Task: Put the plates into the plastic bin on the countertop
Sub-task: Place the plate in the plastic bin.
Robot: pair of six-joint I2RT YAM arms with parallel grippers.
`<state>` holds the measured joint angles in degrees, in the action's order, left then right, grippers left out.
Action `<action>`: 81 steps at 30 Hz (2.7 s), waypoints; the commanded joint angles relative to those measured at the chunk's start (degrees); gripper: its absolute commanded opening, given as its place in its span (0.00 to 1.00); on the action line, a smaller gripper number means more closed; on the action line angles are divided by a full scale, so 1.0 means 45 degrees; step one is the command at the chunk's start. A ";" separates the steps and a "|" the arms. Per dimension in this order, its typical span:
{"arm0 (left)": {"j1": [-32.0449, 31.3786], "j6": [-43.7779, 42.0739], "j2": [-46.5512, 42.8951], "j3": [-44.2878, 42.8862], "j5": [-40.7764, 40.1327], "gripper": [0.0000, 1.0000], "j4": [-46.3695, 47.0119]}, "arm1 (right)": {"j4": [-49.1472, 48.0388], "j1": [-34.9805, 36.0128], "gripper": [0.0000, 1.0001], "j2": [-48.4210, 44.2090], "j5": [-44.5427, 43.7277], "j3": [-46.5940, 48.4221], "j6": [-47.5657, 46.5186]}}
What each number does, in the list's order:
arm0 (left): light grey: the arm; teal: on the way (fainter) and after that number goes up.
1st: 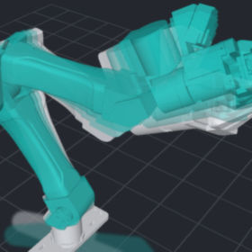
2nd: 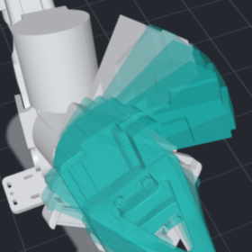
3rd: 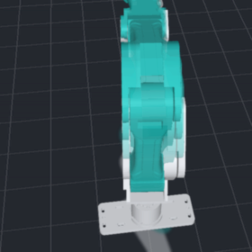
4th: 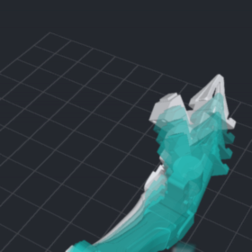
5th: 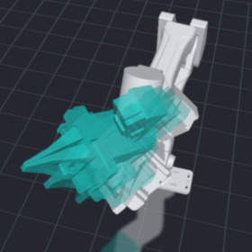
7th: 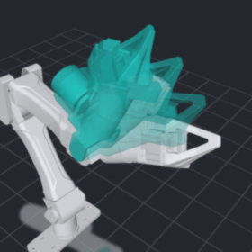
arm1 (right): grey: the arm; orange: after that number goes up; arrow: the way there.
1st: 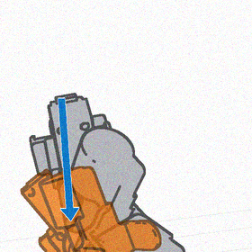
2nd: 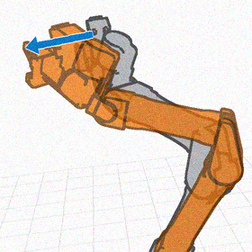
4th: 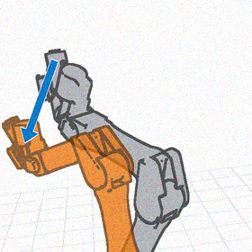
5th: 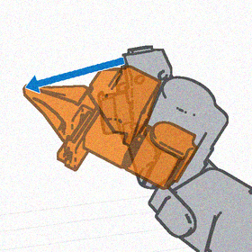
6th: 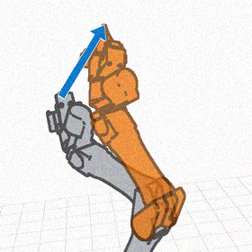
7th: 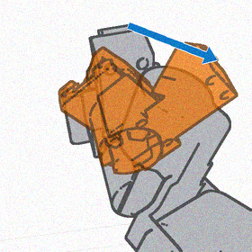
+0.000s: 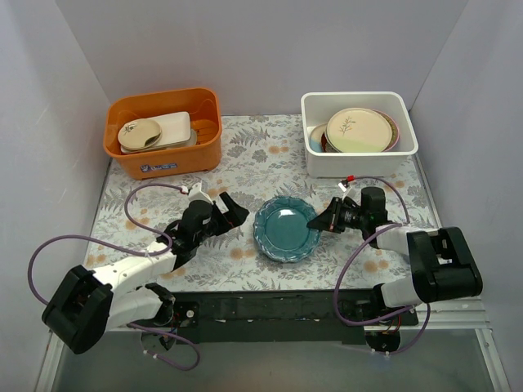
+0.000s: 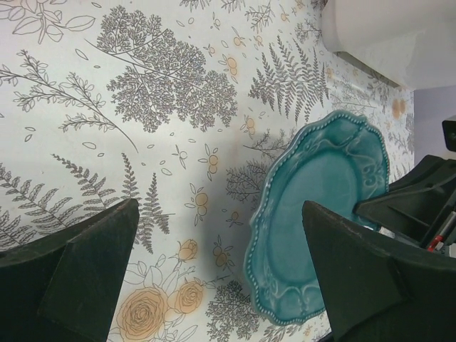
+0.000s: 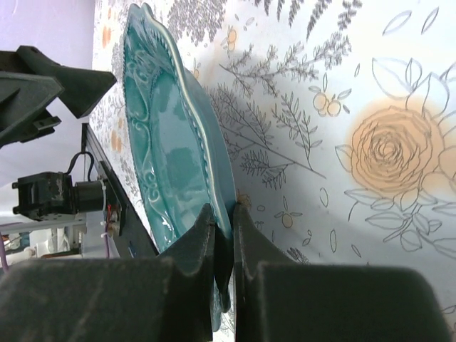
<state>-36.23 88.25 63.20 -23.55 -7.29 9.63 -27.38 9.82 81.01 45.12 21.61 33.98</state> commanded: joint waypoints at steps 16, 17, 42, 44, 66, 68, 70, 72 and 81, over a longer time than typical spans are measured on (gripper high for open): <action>-0.0016 -0.0763 -0.0919 -0.0001 -0.0666 0.98 -0.0870 | 0.2977 -0.0796 0.01 0.0433 0.0207 0.6329 -0.1007; -0.0016 -0.0724 -0.0881 -0.0001 -0.0646 0.98 -0.0870 | 0.3017 -0.0951 0.01 0.0628 0.0207 0.6815 -0.0949; -0.0016 -0.0099 -0.0353 0.0643 0.0369 0.98 -0.0167 | 0.1943 -0.4058 0.01 0.4496 0.0988 1.3732 0.2605; -0.0016 -0.0079 -0.0333 0.0663 0.0389 0.98 -0.0109 | 0.2216 -0.4195 0.01 0.4886 0.0949 1.4181 0.2586; -0.0016 -0.0196 -0.0216 0.0625 0.0487 0.98 -0.0206 | 0.3310 -0.5249 0.01 0.6587 0.0540 1.6625 0.2489; -0.0016 -0.0177 -0.0216 0.0605 0.0487 0.98 -0.0225 | 0.3369 -0.5328 0.01 0.6684 0.0364 1.6527 0.2430; -0.0016 -0.0216 -0.0197 0.0605 0.0487 0.98 -0.0264 | 0.3310 -0.5444 0.01 0.6801 0.0266 1.6293 0.2391; -0.0016 -0.0236 -0.0197 0.0605 0.0487 0.98 -0.0265 | 0.3291 -0.5561 0.01 0.6918 0.0129 1.6060 0.2352; -0.0016 -0.0313 -0.0158 0.0526 0.0448 0.98 -0.0401 | 0.2937 -0.5913 0.01 0.7290 -0.0144 1.5355 0.2548</action>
<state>-36.23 87.83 62.50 -20.99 -5.15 8.14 -6.52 -15.92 114.98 42.22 89.49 42.65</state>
